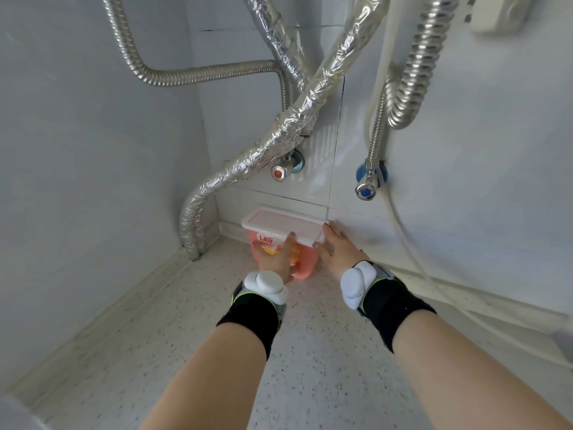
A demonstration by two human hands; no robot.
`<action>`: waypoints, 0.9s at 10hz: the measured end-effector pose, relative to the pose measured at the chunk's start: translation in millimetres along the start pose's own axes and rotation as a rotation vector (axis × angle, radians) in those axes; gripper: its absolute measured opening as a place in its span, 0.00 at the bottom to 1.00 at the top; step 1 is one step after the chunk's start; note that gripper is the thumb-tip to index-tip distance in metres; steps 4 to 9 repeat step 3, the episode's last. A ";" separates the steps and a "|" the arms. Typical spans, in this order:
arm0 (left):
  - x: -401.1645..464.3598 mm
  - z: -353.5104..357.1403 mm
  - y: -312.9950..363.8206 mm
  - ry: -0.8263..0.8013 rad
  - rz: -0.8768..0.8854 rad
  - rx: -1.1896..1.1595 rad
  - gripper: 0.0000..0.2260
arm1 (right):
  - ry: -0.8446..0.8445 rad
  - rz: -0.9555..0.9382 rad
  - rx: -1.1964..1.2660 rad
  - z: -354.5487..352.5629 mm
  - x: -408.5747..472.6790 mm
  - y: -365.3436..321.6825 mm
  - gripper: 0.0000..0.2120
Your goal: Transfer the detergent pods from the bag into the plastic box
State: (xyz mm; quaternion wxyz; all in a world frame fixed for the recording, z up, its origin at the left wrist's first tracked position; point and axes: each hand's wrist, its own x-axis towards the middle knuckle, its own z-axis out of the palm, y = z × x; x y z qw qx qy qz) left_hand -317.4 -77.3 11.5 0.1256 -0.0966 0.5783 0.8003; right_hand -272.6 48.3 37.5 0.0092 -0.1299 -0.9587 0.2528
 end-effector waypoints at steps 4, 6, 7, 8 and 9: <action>-12.1 -25.8 10.2 -0.039 -0.001 0.331 0.38 | -0.015 -0.089 0.446 -3.4 -18.2 4.5 0.29; -12.1 -25.8 10.2 -0.039 -0.001 0.331 0.38 | -0.015 -0.089 0.446 -3.4 -18.2 4.5 0.29; -12.1 -25.8 10.2 -0.039 -0.001 0.331 0.38 | -0.015 -0.089 0.446 -3.4 -18.2 4.5 0.29; -12.1 -25.8 10.2 -0.039 -0.001 0.331 0.38 | -0.015 -0.089 0.446 -3.4 -18.2 4.5 0.29; -12.1 -25.8 10.2 -0.039 -0.001 0.331 0.38 | -0.015 -0.089 0.446 -3.4 -18.2 4.5 0.29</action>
